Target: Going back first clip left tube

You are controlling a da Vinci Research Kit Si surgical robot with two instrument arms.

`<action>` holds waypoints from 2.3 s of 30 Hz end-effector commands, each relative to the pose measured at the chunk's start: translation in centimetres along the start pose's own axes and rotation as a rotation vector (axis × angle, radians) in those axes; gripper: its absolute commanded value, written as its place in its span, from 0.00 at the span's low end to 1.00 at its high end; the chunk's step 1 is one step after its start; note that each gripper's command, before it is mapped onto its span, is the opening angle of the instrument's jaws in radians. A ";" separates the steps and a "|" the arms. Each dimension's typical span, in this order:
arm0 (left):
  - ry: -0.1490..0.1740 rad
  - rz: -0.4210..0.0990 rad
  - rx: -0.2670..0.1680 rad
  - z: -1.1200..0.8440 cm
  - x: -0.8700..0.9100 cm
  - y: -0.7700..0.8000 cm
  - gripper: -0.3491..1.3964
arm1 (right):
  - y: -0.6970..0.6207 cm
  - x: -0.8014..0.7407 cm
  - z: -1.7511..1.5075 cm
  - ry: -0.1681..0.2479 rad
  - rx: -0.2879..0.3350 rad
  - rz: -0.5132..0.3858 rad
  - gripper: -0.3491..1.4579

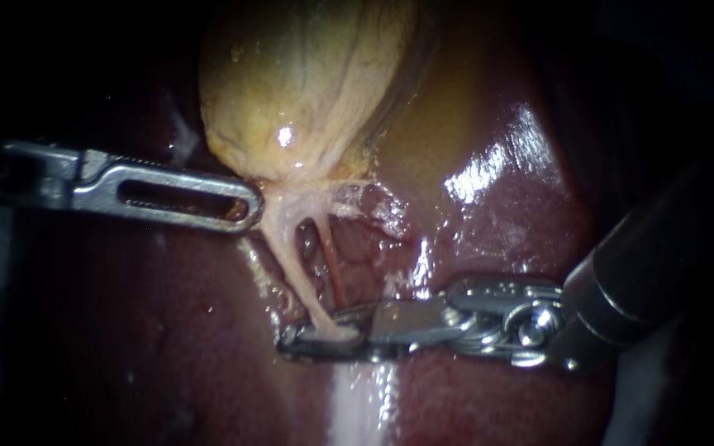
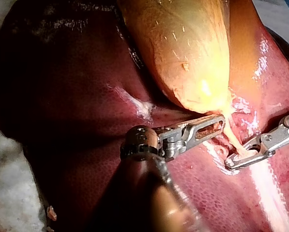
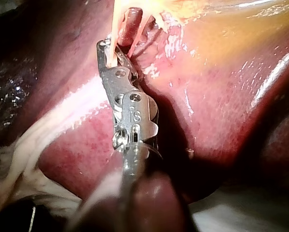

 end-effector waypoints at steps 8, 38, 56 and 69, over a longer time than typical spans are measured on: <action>0.000 0.000 0.000 0.00 0.00 0.00 0.00 | 0.00 0.01 0.00 -0.002 -0.002 0.001 0.00; -0.001 0.001 -0.001 -0.01 -0.01 -0.02 0.00 | -0.01 0.32 -0.30 0.119 0.049 -0.226 0.47; -0.001 0.001 -0.001 -0.01 -0.01 -0.03 0.00 | -0.06 0.45 -1.00 0.123 0.050 -0.276 0.47; 0.000 0.001 0.000 0.00 -0.01 -0.03 0.00 | -0.04 0.66 -1.66 0.130 0.022 -0.341 0.47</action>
